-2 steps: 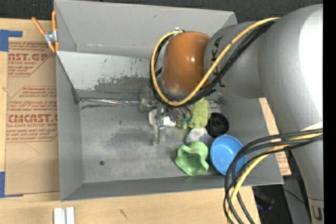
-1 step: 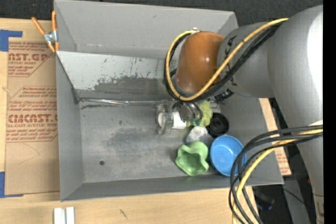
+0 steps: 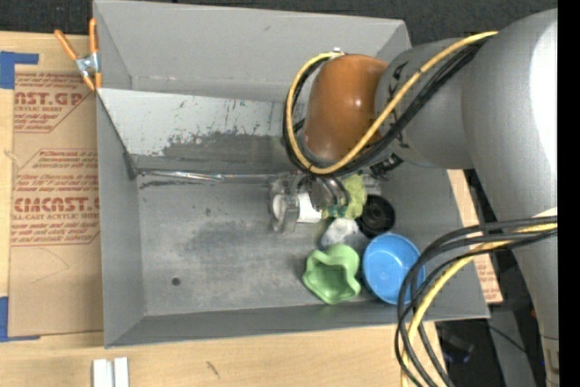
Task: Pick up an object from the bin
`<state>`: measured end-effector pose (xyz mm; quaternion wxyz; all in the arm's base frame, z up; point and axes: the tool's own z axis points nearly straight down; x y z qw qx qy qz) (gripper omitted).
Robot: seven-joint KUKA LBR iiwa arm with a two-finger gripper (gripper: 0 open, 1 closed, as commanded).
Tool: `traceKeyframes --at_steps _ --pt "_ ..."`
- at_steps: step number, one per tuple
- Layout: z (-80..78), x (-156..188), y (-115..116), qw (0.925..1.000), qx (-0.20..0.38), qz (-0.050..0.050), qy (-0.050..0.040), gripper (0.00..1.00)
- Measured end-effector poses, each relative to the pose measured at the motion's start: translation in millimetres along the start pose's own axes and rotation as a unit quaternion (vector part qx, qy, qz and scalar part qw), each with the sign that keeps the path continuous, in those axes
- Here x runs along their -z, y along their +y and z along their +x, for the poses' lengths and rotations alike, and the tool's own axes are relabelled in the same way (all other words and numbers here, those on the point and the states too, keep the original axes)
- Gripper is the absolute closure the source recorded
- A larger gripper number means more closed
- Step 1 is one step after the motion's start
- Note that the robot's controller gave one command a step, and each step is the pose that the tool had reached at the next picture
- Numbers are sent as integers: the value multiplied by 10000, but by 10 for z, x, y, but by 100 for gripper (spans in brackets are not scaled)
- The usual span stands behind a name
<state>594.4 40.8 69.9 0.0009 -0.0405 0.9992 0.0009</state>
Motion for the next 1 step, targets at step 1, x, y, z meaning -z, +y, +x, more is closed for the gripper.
traceKeyframes --at_steps 1 --pt "9 21 1 10000 -1 -1 15 100"
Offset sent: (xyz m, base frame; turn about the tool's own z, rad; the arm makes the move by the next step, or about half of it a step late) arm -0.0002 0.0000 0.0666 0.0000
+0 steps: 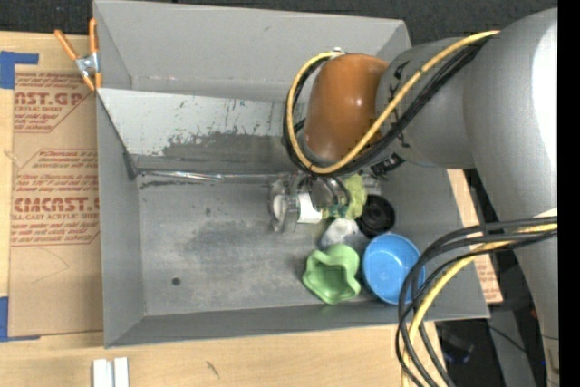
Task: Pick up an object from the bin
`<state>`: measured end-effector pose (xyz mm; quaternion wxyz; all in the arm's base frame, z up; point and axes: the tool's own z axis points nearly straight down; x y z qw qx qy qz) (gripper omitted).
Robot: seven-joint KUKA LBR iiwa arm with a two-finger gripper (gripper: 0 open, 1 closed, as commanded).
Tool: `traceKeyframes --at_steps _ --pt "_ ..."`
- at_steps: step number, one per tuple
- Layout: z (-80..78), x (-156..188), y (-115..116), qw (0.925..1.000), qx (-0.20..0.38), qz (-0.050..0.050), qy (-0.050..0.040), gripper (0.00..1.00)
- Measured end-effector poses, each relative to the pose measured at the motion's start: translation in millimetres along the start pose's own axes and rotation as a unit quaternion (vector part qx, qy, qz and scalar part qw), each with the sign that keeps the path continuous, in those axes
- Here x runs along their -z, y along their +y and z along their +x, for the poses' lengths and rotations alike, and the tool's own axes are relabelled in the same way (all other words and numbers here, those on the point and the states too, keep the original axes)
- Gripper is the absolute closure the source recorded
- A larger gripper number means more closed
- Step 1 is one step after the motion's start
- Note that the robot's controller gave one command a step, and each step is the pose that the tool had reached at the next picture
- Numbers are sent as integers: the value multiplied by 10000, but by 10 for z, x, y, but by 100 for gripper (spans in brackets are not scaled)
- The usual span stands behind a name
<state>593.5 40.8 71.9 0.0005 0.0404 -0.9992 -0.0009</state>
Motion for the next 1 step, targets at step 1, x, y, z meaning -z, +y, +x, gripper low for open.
traceKeyframes --at_steps 1 --pt "19 156 3 10000 -1 0 32 100"
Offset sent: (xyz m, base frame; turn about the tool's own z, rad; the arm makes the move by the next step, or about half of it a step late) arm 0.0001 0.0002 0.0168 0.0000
